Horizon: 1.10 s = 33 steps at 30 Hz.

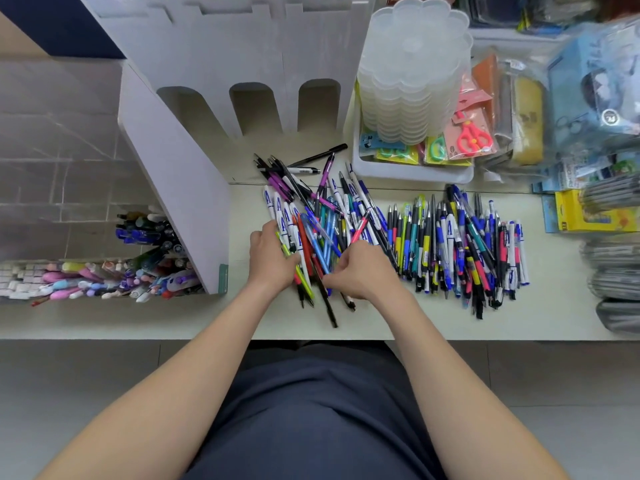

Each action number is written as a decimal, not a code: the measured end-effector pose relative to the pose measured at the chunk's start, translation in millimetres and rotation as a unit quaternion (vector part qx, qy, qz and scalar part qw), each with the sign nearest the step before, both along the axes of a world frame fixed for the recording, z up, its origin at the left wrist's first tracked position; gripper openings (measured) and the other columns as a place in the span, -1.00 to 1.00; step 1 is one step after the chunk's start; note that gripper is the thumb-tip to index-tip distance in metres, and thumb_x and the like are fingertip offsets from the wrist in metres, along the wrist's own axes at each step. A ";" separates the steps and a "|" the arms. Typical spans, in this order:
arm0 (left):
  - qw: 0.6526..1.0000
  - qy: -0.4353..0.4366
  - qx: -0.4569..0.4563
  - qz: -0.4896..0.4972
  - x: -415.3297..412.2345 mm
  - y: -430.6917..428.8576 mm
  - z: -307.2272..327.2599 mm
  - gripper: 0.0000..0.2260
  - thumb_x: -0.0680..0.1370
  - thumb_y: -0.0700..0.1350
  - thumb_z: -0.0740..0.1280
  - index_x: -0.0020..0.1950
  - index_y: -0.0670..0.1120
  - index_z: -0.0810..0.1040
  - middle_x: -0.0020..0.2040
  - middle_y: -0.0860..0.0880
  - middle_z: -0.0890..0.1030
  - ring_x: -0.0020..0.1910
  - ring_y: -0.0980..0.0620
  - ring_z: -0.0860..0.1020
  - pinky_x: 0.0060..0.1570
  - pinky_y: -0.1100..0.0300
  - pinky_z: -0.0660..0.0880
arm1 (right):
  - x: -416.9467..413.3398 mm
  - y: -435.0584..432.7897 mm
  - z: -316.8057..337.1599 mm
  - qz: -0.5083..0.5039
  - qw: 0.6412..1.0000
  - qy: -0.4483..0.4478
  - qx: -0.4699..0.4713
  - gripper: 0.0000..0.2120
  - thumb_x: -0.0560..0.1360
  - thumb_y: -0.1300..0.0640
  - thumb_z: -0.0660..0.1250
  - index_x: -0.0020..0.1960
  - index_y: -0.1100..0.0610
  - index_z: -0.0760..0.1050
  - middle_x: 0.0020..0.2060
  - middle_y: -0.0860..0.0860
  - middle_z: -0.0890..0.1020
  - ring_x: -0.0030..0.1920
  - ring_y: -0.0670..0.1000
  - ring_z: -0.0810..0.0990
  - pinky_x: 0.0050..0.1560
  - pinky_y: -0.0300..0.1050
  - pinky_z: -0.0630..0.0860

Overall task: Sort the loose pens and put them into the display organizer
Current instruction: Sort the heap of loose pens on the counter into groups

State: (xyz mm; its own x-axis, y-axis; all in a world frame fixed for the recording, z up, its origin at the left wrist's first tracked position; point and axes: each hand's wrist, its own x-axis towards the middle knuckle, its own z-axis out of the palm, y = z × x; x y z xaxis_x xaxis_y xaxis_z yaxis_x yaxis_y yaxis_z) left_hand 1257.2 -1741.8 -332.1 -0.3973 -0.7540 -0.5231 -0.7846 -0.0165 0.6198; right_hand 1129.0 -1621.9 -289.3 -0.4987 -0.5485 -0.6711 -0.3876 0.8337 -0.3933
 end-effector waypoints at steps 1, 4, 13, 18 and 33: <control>1.000 -0.004 -0.005 0.007 -0.6 0.7 0.0 -0.30 0.55 -0.25 0.53 0.62 -0.09 0.30 0.47 -0.17 0.38 0.44 -0.14 0.44 0.44 0.13 0.30 | -2.8 2.7 -0.9 -0.016 0.999 0.013 -0.029 -0.86 0.38 0.11 0.49 -0.32 0.14 0.65 -0.42 0.01 0.67 -0.35 -0.02 0.67 -0.22 -0.05 0.70; 1.000 -0.004 -0.021 0.016 -3.2 3.9 -0.7 -0.32 0.56 -0.20 0.54 0.60 -0.14 0.30 0.47 -0.18 0.40 0.45 -0.16 0.42 0.40 0.11 0.33 | -0.6 8.6 -6.3 -0.065 0.991 0.047 -0.105 -0.93 0.48 0.19 0.46 -0.17 0.09 0.70 -0.35 -0.02 0.69 -0.30 -0.03 0.69 -0.11 0.02 0.72; 0.999 0.018 -0.026 0.011 7.1 17.6 1.1 -0.40 0.60 -0.04 0.45 0.58 -0.17 0.33 0.42 -0.16 0.43 0.42 -0.12 0.42 0.26 0.18 0.31 | 38.9 25.1 -18.9 0.145 0.980 0.125 0.044 -0.66 0.48 -0.07 0.54 -0.06 0.10 0.43 -0.17 0.02 0.51 -0.13 0.13 0.60 -0.18 -0.07 0.49; 0.999 0.026 -0.027 0.014 3.8 24.1 5.7 -0.38 0.57 0.04 0.52 0.53 -0.13 0.36 0.39 -0.08 0.46 0.41 -0.07 0.42 0.23 0.17 0.32 | 46.0 35.9 -29.7 0.164 0.981 0.100 0.037 -0.76 0.48 0.03 0.46 -0.11 0.10 0.42 -0.24 0.04 0.52 -0.14 0.15 0.59 -0.25 -0.08 0.43; 0.997 0.017 -0.025 0.070 -9.0 17.4 -2.8 -0.38 0.48 -0.40 0.44 0.51 -0.13 0.39 0.36 -0.10 0.45 0.20 -0.02 0.46 0.15 0.18 0.43 | -18.7 43.0 -38.1 -0.023 0.936 0.327 -0.131 -0.58 0.56 -0.16 0.45 0.18 0.16 0.53 0.12 0.12 0.53 0.13 0.14 0.46 0.14 0.04 0.52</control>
